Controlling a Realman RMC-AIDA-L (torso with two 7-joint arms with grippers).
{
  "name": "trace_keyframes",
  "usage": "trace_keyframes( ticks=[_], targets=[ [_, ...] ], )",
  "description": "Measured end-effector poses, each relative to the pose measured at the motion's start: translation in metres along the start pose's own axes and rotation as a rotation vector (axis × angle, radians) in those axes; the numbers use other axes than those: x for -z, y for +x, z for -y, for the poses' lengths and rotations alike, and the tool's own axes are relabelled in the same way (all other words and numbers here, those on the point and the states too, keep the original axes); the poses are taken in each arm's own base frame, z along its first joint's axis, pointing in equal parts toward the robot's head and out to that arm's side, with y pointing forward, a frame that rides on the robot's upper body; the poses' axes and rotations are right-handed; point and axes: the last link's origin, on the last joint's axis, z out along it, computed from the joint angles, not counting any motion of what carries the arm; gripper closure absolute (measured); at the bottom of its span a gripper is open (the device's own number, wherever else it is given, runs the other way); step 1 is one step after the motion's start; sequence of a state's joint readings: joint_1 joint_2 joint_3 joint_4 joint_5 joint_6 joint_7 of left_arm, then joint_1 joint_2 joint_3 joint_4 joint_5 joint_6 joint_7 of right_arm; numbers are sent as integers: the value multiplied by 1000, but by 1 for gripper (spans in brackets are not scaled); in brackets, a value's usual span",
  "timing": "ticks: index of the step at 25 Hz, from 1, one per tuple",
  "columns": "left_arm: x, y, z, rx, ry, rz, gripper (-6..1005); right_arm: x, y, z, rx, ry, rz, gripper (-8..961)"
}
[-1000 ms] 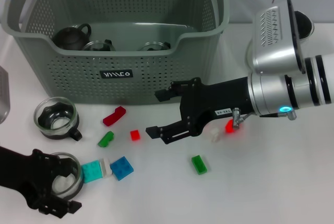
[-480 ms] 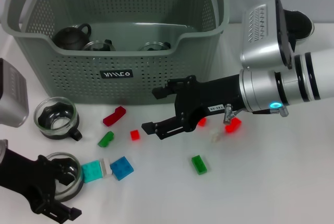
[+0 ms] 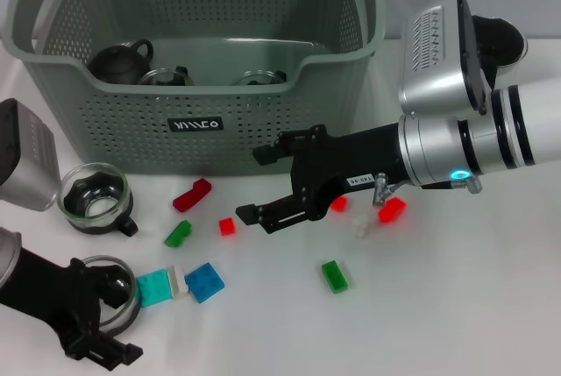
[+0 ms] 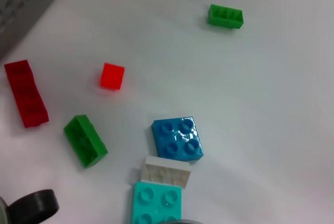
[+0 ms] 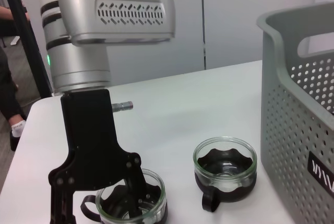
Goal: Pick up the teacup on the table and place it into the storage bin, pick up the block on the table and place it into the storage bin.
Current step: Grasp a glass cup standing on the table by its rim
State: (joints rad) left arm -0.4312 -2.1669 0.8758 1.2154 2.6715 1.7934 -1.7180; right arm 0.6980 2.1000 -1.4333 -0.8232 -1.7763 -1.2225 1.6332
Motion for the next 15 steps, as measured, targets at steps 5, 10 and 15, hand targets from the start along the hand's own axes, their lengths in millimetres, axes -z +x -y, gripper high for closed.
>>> trace_keyframes(
  ticks=[5, 10, 15],
  targets=[
    [-1, -2, 2, 8, 4, 15, 159, 0, -2, 2, 7, 9, 3, 18],
    [-6, -3, -1, -20, -20, 74, 161, -1, -4, 3, 12, 12, 3, 18],
    [-9, -2, 4, -26, 12, 105, 349, 0, -6, 3, 16, 14, 8, 18]
  ],
)
